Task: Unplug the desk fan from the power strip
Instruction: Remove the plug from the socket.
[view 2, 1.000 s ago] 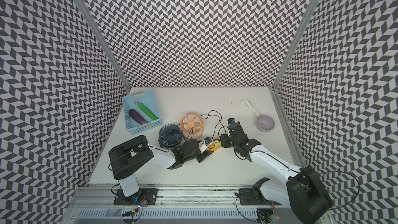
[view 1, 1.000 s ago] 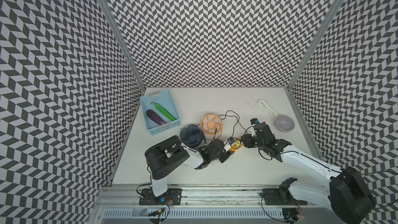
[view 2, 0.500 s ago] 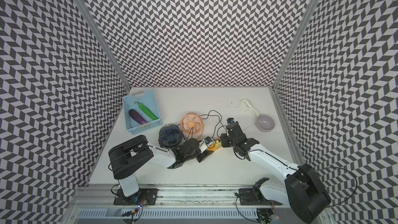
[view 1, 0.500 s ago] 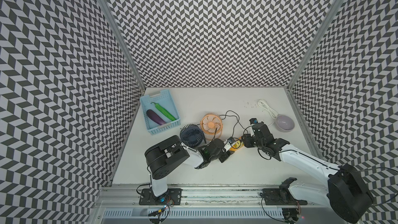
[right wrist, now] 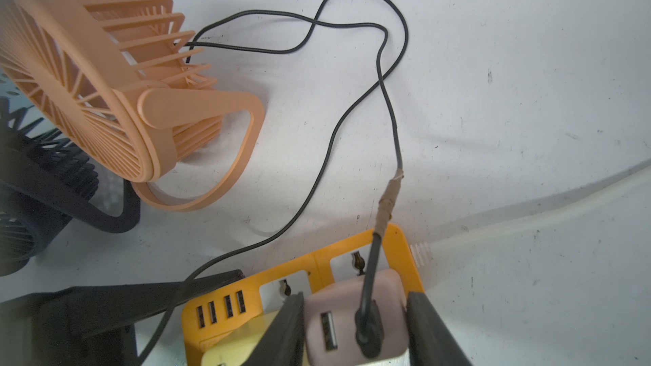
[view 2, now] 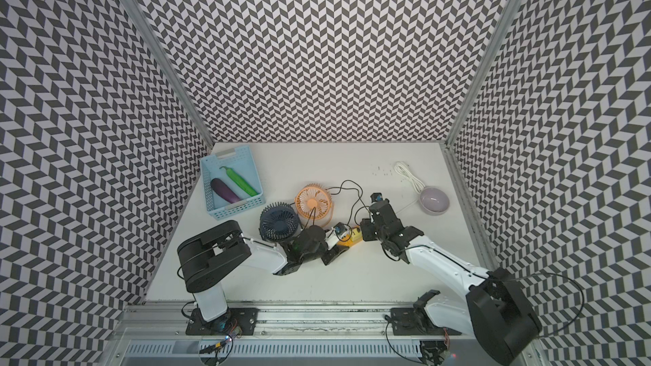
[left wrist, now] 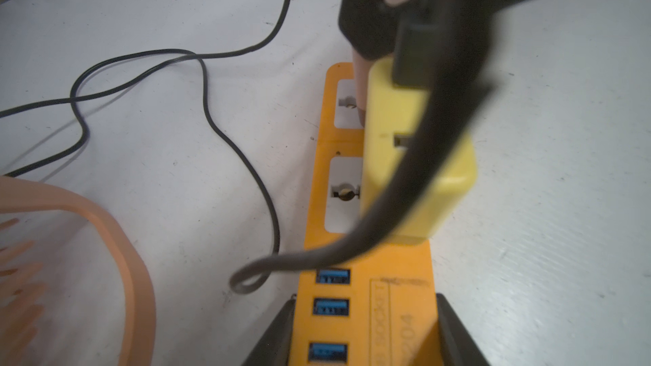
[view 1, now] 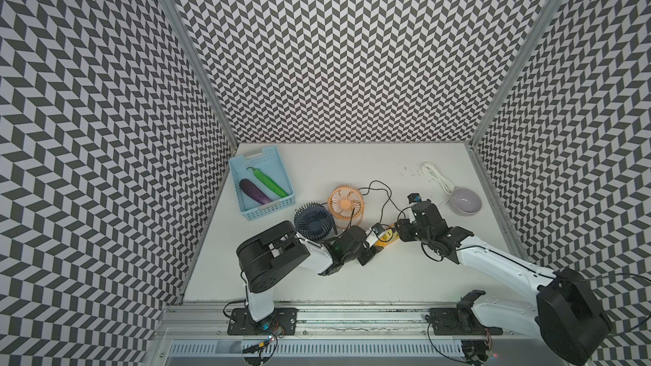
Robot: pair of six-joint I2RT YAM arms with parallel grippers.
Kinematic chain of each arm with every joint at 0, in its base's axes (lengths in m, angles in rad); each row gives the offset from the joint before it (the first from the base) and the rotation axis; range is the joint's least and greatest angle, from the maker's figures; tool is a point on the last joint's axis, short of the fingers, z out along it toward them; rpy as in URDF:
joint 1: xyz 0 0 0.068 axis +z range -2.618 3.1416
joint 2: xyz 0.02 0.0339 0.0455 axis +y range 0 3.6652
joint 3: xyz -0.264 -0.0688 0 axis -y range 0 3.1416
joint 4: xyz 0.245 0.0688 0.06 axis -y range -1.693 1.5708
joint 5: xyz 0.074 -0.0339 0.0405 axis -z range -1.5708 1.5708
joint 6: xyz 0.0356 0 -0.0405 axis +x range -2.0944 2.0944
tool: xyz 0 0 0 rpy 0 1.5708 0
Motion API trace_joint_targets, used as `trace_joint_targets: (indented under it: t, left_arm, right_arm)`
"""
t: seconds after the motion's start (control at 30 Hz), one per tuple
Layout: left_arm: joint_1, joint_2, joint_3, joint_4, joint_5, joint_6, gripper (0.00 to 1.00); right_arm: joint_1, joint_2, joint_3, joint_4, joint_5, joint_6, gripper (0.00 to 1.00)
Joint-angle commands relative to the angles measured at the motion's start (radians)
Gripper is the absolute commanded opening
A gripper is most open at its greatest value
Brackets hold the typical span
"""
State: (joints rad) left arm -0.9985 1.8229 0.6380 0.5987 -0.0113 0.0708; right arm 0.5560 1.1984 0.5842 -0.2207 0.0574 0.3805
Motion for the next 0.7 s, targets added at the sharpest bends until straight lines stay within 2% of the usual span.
trace_joint_targets:
  t: [0.0,0.13,0.67]
  left_arm:
    - [0.005,-0.011,0.002,-0.040,0.014,-0.004,0.19]
    - [0.007,-0.014,-0.005,-0.033,0.019,-0.009,0.19]
    - [0.009,-0.015,-0.006,-0.025,0.030,-0.019,0.19]
  right_arm:
    - [0.020,-0.025,-0.024,0.057,-0.043,0.010,0.38]
    - [0.013,-0.027,-0.036,0.067,-0.011,0.040,0.38]
    - [0.016,-0.047,-0.081,0.123,-0.025,0.061,0.32]
